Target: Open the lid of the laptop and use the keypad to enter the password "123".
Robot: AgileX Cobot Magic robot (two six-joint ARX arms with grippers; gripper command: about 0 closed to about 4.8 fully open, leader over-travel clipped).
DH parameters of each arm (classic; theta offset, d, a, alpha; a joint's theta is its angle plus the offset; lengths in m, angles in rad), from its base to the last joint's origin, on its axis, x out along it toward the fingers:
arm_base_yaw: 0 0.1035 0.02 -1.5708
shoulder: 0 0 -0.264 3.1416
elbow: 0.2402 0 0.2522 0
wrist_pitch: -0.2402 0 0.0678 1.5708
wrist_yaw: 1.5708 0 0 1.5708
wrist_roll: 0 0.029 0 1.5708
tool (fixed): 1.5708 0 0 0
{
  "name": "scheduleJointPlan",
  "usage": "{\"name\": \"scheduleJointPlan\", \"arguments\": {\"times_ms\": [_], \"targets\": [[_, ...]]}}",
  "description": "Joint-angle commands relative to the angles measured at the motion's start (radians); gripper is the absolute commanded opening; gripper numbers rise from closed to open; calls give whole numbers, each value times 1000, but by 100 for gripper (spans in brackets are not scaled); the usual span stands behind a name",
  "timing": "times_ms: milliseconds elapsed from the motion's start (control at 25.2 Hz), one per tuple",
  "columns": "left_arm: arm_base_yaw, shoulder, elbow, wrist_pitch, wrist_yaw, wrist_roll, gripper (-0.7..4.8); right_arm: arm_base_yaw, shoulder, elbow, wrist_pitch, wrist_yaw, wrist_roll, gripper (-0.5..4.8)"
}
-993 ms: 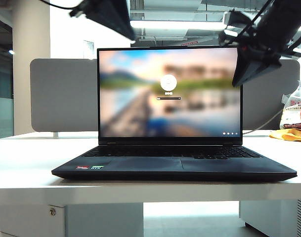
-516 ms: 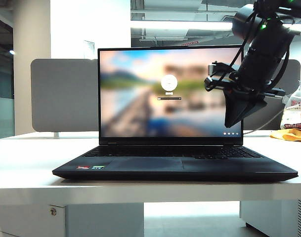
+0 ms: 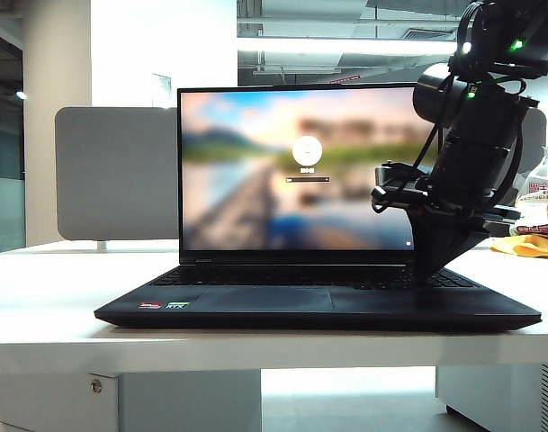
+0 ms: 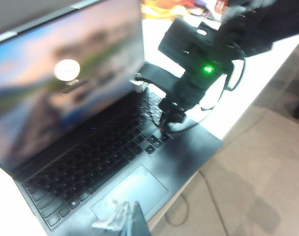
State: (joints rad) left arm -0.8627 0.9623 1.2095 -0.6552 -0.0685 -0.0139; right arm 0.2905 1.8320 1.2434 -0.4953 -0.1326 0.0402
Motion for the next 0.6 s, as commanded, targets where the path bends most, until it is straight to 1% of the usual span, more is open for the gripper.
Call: {"name": "scheduleJointPlan", "arguments": {"times_ms": [40,516,556,596], "targets": [[1,-21,2,10,1,2,-3,2,1,6,10,-1,5,-5],[1,-26,2,12,1,-2,-3,2,22,6,-3,-5,5,-5],[1,-26,2,16,0,-2,-3,2,40,6,-11,-31,6,-5],[1,-26,2,18,0,-2,-3,3,53,6,-19,-35,6,-5]]}}
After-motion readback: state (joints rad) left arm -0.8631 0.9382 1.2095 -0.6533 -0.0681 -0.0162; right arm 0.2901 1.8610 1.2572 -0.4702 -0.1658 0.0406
